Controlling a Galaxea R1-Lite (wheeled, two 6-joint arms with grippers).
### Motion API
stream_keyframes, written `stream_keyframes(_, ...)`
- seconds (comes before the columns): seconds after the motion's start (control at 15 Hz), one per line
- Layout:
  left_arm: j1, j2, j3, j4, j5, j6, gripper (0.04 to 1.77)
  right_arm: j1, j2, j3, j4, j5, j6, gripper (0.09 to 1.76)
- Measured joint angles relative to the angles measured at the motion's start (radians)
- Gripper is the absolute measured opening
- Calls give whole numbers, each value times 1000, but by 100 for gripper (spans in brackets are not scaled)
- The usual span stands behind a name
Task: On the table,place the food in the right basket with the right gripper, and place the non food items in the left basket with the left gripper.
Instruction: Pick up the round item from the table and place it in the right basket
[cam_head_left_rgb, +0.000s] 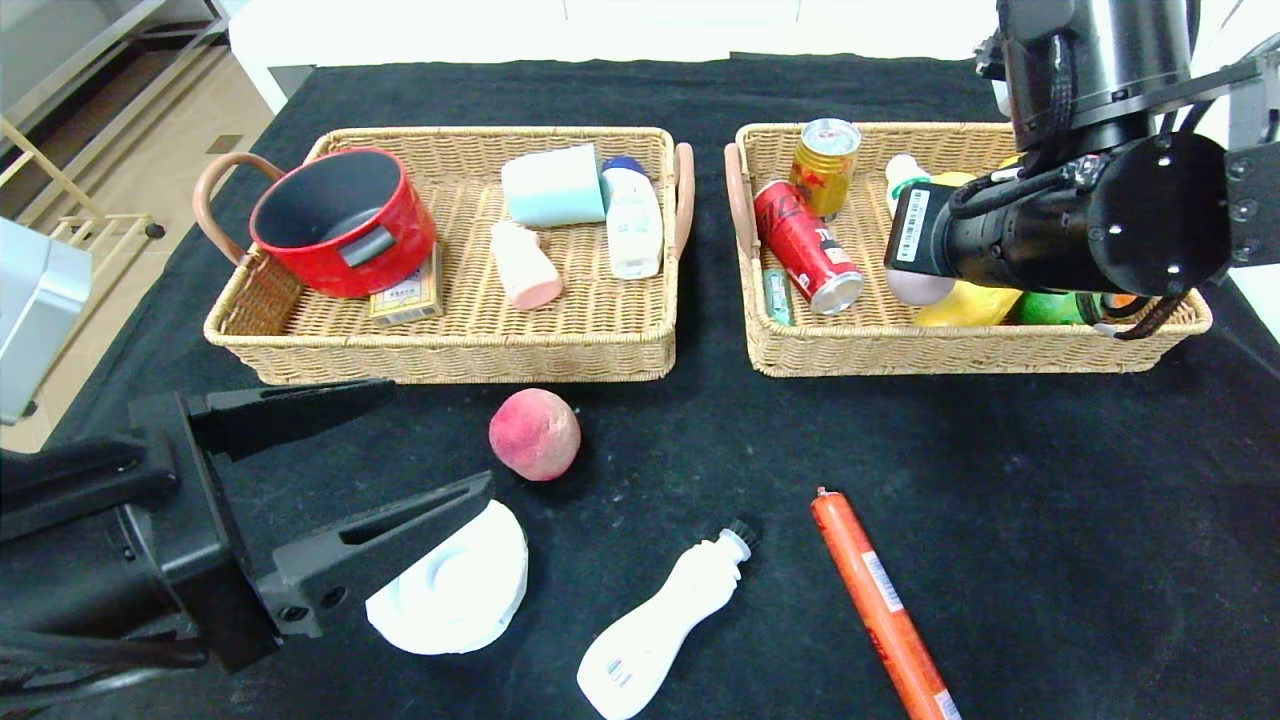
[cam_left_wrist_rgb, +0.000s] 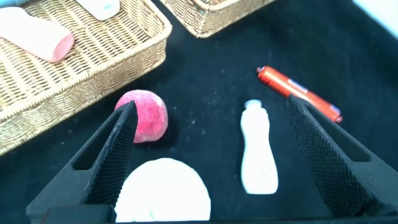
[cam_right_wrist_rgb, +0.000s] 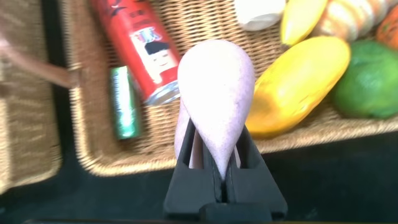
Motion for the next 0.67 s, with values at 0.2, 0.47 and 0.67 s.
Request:
stream_keyframes(0.2, 0, -1, 8, -1, 1, 31, 172, -24, 30, -16, -8, 2, -26, 15)
stream_keyframes(0.47, -1, -5, 19, -1, 1, 69, 172, -34, 59, -37, -10, 2, -32, 15)
stream_keyframes(0.67, -1, -5, 21, -1, 1, 69, 172, -41, 73, -51, -13, 1, -33, 15)
